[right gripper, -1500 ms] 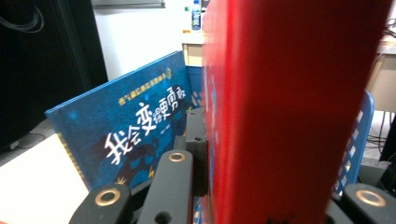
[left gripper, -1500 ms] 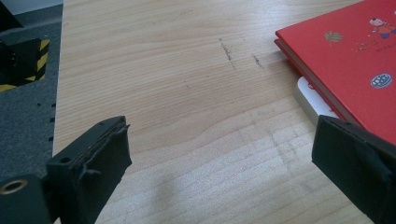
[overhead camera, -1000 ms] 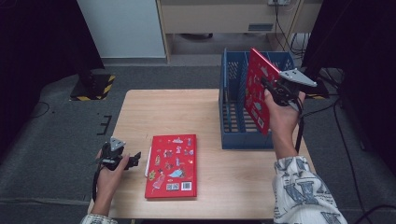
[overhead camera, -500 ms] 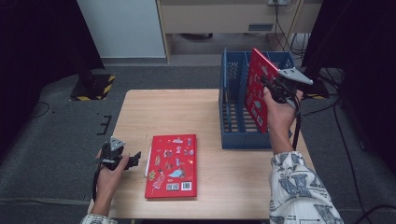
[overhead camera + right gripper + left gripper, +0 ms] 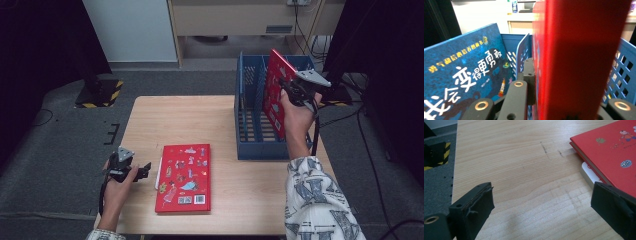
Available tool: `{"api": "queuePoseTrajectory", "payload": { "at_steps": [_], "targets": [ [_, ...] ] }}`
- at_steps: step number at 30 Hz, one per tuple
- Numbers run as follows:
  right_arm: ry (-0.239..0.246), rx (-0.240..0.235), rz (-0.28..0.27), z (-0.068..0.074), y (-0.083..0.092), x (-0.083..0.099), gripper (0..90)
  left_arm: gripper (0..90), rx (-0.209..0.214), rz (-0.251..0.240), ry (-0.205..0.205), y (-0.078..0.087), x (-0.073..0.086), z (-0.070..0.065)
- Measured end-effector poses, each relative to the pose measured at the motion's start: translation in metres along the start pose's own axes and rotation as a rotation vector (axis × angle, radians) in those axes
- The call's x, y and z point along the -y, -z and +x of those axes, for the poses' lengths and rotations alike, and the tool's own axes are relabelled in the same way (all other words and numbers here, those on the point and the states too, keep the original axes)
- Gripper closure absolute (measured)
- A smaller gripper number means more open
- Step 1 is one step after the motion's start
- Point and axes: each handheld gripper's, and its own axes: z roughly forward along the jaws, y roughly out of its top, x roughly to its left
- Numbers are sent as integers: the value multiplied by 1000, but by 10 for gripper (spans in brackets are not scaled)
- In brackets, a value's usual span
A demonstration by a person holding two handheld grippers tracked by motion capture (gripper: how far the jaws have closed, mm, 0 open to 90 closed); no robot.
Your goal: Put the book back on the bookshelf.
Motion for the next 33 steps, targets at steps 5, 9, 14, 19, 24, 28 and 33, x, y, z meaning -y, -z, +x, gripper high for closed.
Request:
{"api": "queuePoseTrajectory", "payload": {
  "at_steps": [5,9,14,19,24,28,33],
  "targets": [
    [1,7,0,-2,-7,5,799,35,2,3,-4,-1,0,-1],
    [-3,6,8,-2,-12,12,799,35,3,3,-5,-1,0,-1],
    [-8,5,22,2,-19,22,799,36,3,2,-3,-1,0,-1],
    [4,7,37,4,-24,30,799,36,3,2,-3,0,0,-1],
    [9,13,46,4,-27,36,799,38,5,3,-6,-1,0,-1],
    [9,19,57,4,-30,42,799,37,7,4,-6,-1,0,-2],
    [3,23,68,3,-33,49,798,37,8,3,-6,-1,0,-1]
  ]
}}
